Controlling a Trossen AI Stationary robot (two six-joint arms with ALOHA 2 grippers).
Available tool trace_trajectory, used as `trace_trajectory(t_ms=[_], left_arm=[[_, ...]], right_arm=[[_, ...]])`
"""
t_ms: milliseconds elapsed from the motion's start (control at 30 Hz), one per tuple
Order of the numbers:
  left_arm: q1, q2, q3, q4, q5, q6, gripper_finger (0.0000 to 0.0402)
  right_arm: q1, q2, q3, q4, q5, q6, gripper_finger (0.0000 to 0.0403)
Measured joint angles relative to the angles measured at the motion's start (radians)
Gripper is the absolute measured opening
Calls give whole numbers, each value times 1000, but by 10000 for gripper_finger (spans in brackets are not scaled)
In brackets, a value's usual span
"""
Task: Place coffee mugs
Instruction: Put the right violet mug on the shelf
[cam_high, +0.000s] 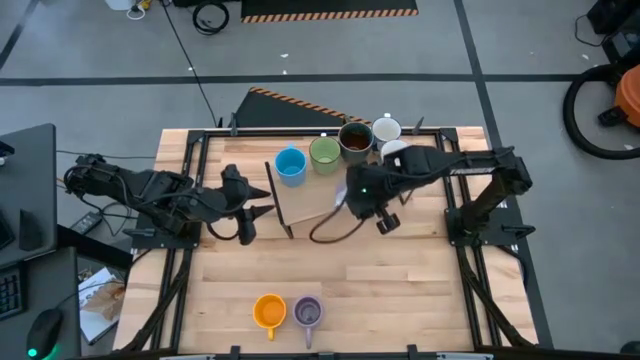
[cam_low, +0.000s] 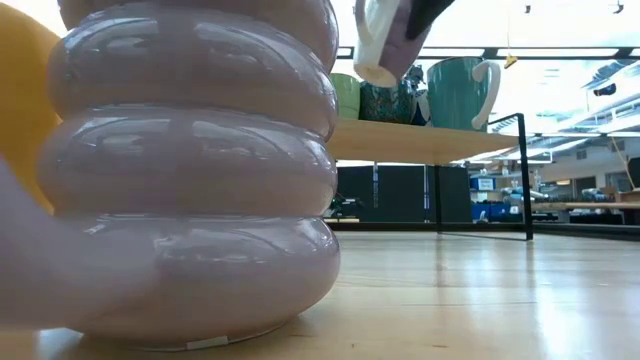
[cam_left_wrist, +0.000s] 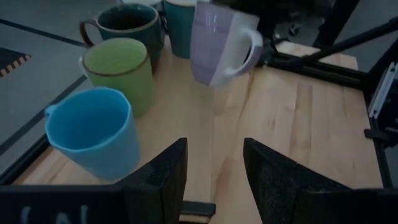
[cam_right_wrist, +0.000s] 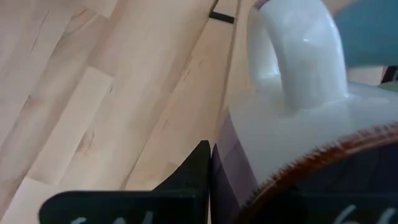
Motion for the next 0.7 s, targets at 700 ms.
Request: trace_trajectory(t_ms=[700], left_arm=[[35, 0, 1, 39, -53, 7, 164]], right_arm=[[-52, 247, 287, -263, -22, -30, 36]])
